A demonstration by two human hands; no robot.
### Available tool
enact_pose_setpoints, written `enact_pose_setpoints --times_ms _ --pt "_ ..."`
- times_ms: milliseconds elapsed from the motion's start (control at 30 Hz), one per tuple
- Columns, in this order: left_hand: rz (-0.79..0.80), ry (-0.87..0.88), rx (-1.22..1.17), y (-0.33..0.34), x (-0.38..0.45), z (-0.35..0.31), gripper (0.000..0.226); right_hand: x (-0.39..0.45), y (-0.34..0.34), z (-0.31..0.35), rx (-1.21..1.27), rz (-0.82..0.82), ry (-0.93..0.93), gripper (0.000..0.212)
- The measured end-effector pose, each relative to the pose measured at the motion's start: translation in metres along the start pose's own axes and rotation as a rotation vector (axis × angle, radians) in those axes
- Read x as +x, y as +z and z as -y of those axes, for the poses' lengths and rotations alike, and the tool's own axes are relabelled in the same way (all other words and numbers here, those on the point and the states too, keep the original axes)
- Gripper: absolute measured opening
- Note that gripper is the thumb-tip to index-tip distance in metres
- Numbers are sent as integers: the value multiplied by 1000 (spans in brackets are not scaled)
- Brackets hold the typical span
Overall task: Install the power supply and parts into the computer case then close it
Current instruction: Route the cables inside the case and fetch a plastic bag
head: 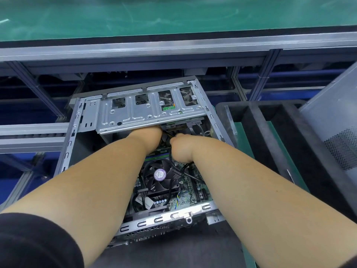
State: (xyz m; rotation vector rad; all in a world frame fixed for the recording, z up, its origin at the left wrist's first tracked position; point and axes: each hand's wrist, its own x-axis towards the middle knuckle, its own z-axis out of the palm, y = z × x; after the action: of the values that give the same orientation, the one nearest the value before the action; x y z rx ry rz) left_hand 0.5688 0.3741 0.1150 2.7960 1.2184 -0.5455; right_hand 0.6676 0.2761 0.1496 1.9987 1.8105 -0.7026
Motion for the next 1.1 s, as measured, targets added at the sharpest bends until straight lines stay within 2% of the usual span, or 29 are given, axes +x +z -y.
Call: enact_pose_setpoints --times_ms 167,367,833,1100 --pt "25 24 1 -3 -1 -3 33 1 2 0 29 -7 26 49" --pt "27 30 57 -5 2 -9 18 0 3 0 41 -10 23 51" --pt "59 25 92 -6 9 -14 15 -4 6 2 81 -25 35 49" --pt "31 -4 92 -4 6 -14 19 -15 1 8 124 -73 -1 36"
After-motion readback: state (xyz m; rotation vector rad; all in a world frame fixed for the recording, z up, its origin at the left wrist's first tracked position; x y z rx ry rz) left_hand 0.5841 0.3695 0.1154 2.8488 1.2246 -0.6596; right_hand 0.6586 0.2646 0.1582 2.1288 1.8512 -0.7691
